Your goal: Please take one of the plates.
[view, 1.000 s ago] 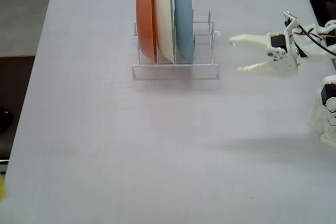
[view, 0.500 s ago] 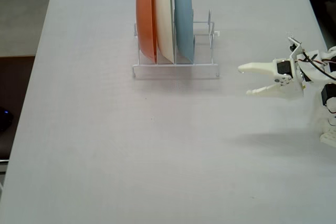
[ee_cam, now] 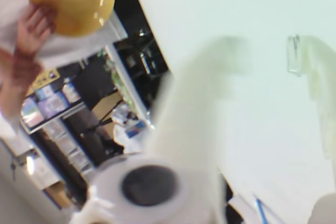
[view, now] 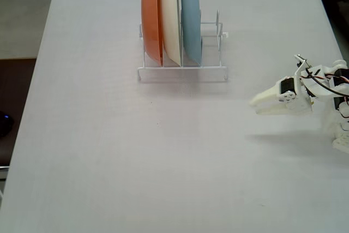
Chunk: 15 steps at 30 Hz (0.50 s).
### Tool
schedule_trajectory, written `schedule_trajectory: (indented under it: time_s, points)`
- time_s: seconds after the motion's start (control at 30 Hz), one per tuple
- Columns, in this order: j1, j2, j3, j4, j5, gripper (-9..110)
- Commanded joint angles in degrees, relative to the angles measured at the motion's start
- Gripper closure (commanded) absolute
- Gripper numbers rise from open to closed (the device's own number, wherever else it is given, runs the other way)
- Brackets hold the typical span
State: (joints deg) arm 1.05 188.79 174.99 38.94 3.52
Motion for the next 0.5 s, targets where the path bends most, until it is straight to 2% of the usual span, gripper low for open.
schedule_trajectory:
  time_s: [0.0,0.2,0.47]
  points:
    - [-0.44,0.70,1.05,-3.60,0.35,102]
    - [-0.44,0.79,4.48,-7.47,0.97,102]
    - [-0.44,0.79,4.66,-4.66,1.49,102]
